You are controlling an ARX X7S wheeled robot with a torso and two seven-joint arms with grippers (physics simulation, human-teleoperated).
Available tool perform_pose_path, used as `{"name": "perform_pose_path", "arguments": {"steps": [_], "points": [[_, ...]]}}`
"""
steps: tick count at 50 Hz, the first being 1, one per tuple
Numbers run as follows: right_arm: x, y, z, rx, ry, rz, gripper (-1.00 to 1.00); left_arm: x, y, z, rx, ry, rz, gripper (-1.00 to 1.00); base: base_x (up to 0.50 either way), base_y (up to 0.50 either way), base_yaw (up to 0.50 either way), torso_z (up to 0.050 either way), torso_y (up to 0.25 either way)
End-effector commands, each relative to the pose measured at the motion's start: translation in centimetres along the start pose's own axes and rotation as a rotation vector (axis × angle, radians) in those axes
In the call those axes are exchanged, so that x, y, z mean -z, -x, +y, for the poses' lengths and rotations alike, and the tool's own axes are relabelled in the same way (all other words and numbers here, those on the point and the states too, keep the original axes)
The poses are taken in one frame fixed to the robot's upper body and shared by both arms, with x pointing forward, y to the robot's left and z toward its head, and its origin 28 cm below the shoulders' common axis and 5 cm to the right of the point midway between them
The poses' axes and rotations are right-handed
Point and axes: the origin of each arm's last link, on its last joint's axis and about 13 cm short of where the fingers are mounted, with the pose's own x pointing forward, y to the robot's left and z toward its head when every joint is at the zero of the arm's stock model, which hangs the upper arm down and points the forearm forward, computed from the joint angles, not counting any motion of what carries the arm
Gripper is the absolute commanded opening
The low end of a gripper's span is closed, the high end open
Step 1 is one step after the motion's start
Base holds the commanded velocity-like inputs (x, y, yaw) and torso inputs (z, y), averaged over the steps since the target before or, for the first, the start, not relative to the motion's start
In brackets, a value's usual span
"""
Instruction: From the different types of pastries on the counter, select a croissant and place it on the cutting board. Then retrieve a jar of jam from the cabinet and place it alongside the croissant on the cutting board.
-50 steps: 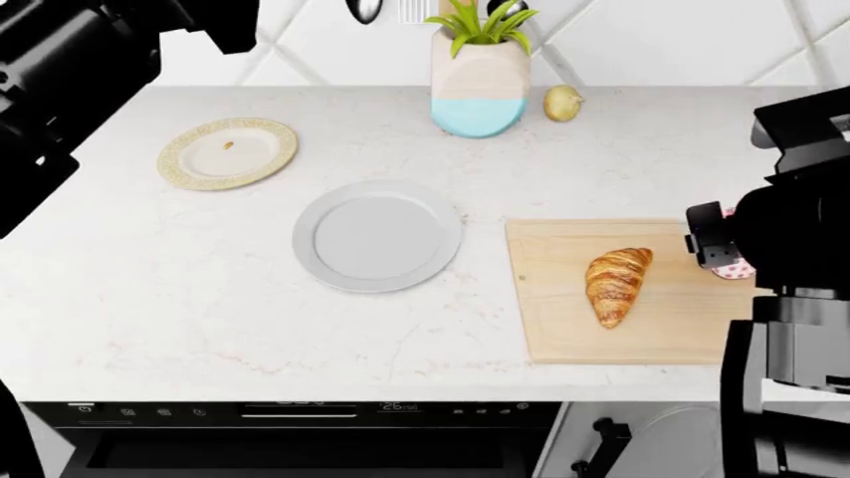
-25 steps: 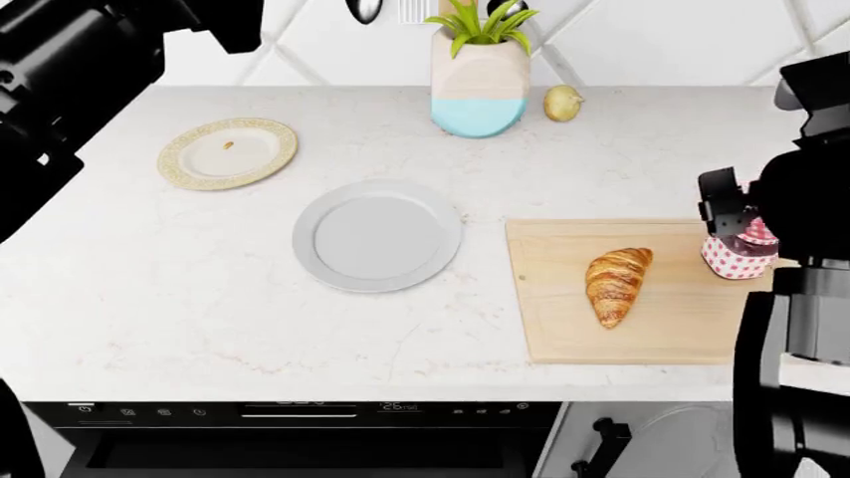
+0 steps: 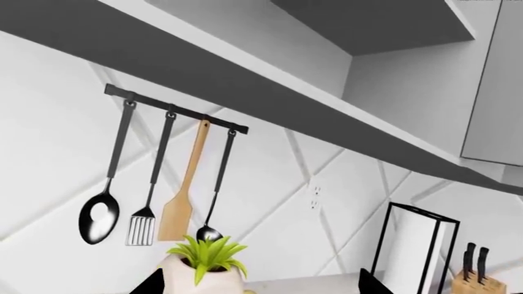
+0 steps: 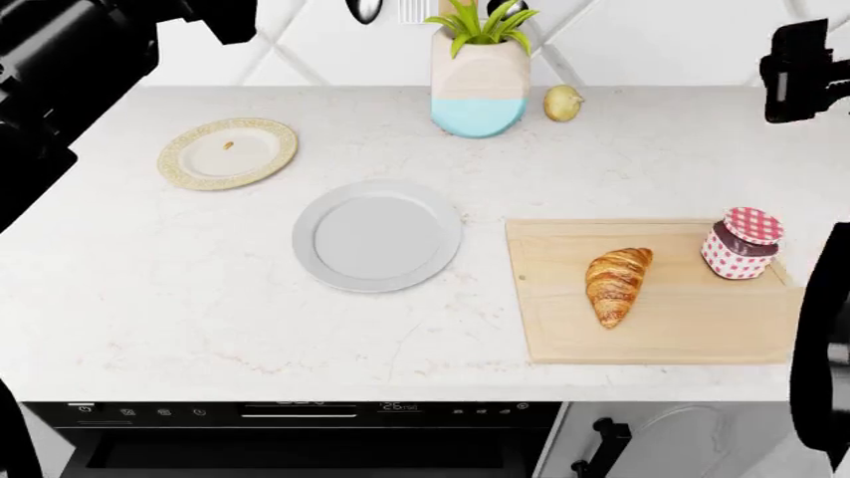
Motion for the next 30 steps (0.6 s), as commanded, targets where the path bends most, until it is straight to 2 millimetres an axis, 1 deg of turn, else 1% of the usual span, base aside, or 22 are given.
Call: {"name": "perform_pose_path", "arguments": {"steps": [1,4,6,12,15,18,22,27,30], "points": [[-1.8,4.2,-0.6,-0.018,-0.016,-0.210,1.00,-0.1,0.1,0.2,-0.002,-0.004,-0.006,1.00,0.00,0.00,0.00,0.000,0.000],[-2.8,5.3,-0.5,-0.009,-0.010,-0.266,1.00,-0.1,0.0,0.1,0.001,-0.004,-0.007,1.00,0.00,0.00,0.00,0.000,0.000],[-3.3,6.2,-0.9,0.002,-0.011,-0.296,1.00,-0.1,-0.1,0.1,0.003,-0.005,-0.006,1.00,0.00,0.00,0.00,0.000,0.000],[-4.4,8.0,-1.3,0.038,-0.012,-0.360,1.00,-0.3,-0.4,-0.1,0.011,-0.007,-0.006,1.00,0.00,0.00,0.00,0.000,0.000],[-4.8,9.4,-2.3,0.056,-0.010,-0.391,1.00,-0.3,-0.5,-0.2,0.016,-0.008,-0.007,1.00,0.00,0.00,0.00,0.000,0.000],[-5.1,10.6,-3.1,0.065,-0.007,-0.415,1.00,-0.3,-0.5,-0.3,0.020,-0.007,-0.008,1.00,0.00,0.00,0.00,0.000,0.000],[-5.4,11.7,-3.4,0.078,-0.007,-0.455,1.00,-0.4,-0.6,-0.4,0.022,-0.007,-0.011,1.00,0.00,0.00,0.00,0.000,0.000],[-5.5,12.6,-3.4,0.109,-0.022,-0.496,1.00,-0.4,-0.6,-0.3,0.020,-0.007,-0.011,1.00,0.00,0.00,0.00,0.000,0.000],[-5.4,13.4,-4.1,0.132,-0.027,-0.504,1.00,-0.5,-0.6,-0.3,0.022,-0.009,-0.013,1.00,0.00,0.00,0.00,0.000,0.000]]}}
